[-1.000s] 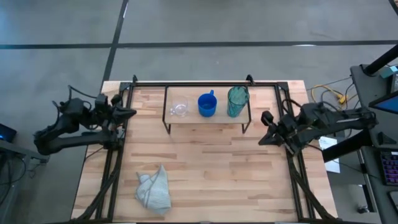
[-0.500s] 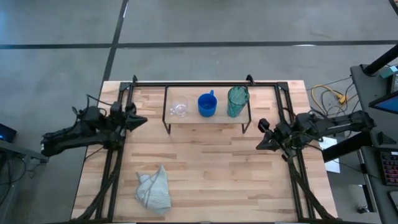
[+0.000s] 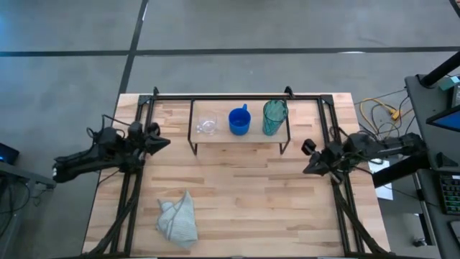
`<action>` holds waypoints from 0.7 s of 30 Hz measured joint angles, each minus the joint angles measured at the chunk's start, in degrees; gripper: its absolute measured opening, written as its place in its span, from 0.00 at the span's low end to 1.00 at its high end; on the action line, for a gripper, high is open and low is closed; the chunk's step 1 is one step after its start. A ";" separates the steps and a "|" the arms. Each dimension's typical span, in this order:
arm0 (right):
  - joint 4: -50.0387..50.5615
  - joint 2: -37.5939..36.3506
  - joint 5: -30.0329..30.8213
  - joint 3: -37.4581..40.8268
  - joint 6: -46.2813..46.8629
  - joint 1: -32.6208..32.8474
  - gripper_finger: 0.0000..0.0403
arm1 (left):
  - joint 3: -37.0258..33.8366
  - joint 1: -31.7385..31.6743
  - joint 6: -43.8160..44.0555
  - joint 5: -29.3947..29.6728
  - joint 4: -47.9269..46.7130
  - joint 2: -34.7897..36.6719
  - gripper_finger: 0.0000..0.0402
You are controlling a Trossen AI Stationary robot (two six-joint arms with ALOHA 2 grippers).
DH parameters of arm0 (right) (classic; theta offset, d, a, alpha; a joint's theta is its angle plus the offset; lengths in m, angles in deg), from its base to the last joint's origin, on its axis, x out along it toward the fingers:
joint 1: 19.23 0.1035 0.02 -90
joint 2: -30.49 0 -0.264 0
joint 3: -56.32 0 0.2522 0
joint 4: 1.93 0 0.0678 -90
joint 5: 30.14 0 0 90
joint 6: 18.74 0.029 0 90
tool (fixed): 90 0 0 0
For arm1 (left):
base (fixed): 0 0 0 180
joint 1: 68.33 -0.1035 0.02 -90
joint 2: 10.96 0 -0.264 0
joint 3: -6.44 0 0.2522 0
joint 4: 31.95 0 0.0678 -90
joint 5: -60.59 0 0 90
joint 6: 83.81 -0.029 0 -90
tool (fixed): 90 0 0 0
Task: Stack small to large cups/mugs on shelf
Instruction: Return to Home Position
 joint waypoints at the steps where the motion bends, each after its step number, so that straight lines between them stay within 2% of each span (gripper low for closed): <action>1: 0.13 -1.47 -0.46 0.04 -0.17 0.00 0.02 | 0.00 0.00 0.00 0.02 0.03 0.76 0.00; 12: 10.15 -14.51 -0.65 1.37 1.37 0.00 0.02 | -1.88 0.00 -0.46 -0.38 -0.21 0.08 0.00; 17: 10.66 -14.06 -0.47 2.28 1.37 0.00 0.02 | -4.26 0.00 -0.02 -0.38 1.04 1.43 0.00; 21: 10.64 -14.50 -0.15 3.22 1.43 0.00 0.02 | -6.98 0.00 -0.01 -0.38 6.42 1.21 0.00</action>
